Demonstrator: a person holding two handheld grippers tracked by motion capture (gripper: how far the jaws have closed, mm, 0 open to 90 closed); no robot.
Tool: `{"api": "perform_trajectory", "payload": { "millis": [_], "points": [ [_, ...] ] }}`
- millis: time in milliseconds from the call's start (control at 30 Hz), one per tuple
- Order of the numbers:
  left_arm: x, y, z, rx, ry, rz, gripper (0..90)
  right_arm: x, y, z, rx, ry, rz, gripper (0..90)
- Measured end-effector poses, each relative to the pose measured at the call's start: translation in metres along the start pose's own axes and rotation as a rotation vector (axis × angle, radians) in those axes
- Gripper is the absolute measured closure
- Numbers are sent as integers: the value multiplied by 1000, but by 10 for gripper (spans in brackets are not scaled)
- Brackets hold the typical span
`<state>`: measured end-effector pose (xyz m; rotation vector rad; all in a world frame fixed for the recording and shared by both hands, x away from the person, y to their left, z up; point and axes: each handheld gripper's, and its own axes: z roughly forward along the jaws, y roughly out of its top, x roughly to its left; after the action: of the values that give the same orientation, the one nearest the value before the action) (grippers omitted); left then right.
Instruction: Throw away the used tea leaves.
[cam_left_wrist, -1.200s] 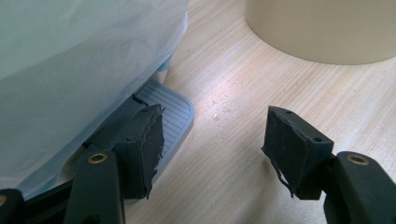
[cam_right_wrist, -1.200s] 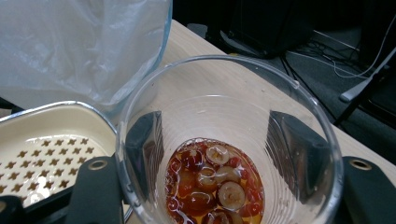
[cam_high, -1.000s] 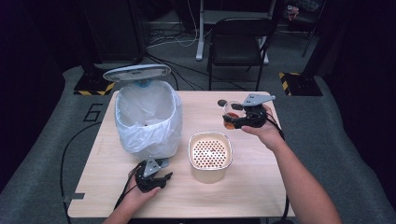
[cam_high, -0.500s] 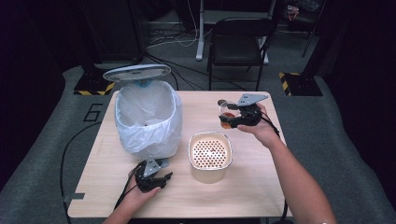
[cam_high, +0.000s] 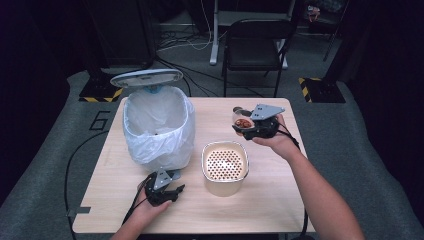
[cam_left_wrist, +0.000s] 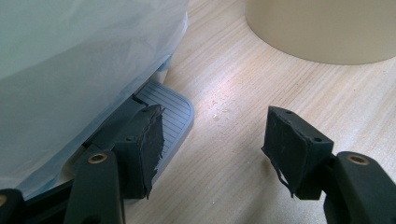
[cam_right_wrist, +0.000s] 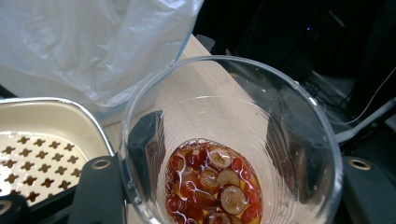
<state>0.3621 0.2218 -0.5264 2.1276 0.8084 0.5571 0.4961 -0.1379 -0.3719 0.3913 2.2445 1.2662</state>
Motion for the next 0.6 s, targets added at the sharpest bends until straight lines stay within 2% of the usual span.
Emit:
{"api": "perform_trajectory", "payload": {
  "millis": [133,167,200,267,300,333,367,433,467,533,567,600],
  "points": [
    [0,0,0,0,0,-1,376,12,7,-1,2,-2,-100,370],
    [-1,0,0,-2,-6,-19,376,15,9,-1,-2,2,-121,370],
    [0,0,0,0,0,-1,375,17,11,-1,-8,5,-143,369],
    [0,0,0,-4,5,-3,376,22,15,0,-24,7,-168,369],
    [-2,-1,1,-7,1,-21,375,23,16,0,-30,10,-178,369],
    [0,0,0,-4,6,-2,376,25,17,1,-35,10,-186,370],
    [-1,0,0,-4,7,-3,376,26,18,2,-41,11,-196,370],
    [-1,0,1,-6,1,-17,376,28,19,4,-42,11,-215,371],
    [-1,0,0,-4,6,-5,375,29,20,4,-40,9,-227,371],
    [-1,0,1,-6,0,-17,375,30,20,5,-39,11,-237,371],
    [-1,-1,1,-7,0,-22,375,32,21,6,-29,10,-270,372],
    [-1,-1,1,-7,-1,-22,375,32,21,6,-27,11,-281,372]
  ]
}}
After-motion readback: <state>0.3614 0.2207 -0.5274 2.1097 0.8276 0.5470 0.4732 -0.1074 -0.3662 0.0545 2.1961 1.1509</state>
